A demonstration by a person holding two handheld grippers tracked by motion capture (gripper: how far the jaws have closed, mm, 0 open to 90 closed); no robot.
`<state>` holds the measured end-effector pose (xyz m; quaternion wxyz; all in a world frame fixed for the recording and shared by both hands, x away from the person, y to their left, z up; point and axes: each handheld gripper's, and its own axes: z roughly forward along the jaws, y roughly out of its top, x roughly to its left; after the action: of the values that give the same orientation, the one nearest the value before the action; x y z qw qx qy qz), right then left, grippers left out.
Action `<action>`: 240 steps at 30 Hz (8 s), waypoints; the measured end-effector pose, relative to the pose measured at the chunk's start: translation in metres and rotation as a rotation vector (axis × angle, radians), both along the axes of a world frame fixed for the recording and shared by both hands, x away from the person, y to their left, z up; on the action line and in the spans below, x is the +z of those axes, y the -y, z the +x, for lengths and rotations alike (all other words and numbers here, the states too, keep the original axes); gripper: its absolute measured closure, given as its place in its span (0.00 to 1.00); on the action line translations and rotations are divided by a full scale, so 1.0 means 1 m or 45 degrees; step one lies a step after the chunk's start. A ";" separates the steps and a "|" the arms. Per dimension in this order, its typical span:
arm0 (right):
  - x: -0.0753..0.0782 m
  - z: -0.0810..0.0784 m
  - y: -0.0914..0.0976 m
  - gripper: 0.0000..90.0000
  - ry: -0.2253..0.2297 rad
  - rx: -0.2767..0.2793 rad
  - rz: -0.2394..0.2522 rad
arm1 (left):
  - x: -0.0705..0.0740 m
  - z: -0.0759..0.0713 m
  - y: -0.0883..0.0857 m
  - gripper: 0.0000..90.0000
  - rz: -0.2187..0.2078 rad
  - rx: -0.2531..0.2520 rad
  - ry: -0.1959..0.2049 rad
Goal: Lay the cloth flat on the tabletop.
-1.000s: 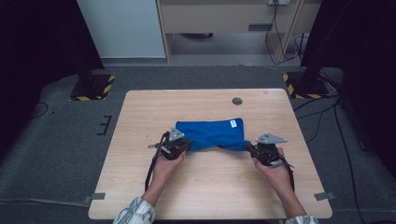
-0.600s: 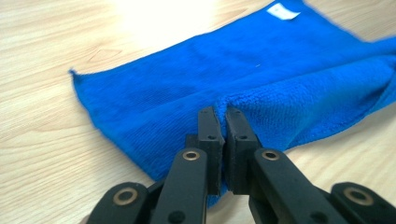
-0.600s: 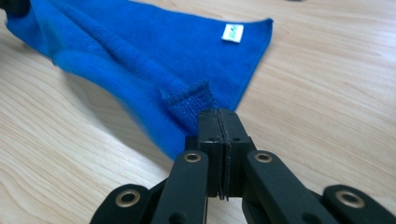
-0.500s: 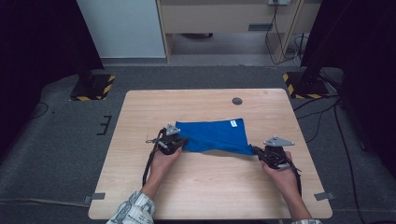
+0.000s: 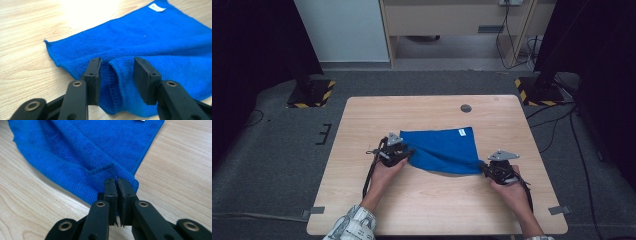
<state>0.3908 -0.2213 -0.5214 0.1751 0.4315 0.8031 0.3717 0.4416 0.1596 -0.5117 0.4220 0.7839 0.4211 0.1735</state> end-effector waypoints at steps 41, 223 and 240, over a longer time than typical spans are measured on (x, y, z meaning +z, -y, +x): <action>0.018 -0.038 0.008 0.82 -0.011 0.135 0.072 | 0.004 -0.046 -0.031 0.62 0.062 -0.037 -0.042; 0.000 -0.056 -0.269 0.64 0.007 0.692 -0.092 | 0.003 -0.075 -0.107 0.08 0.058 0.213 -0.002; -0.001 -0.055 -0.266 0.97 -0.030 0.635 -0.037 | 0.023 -0.035 -0.091 0.10 0.010 0.116 0.004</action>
<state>0.3360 0.0443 -0.5227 0.0747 0.2217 0.8921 0.3866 0.4069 0.2510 -0.4885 0.4115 0.7652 0.4549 0.1955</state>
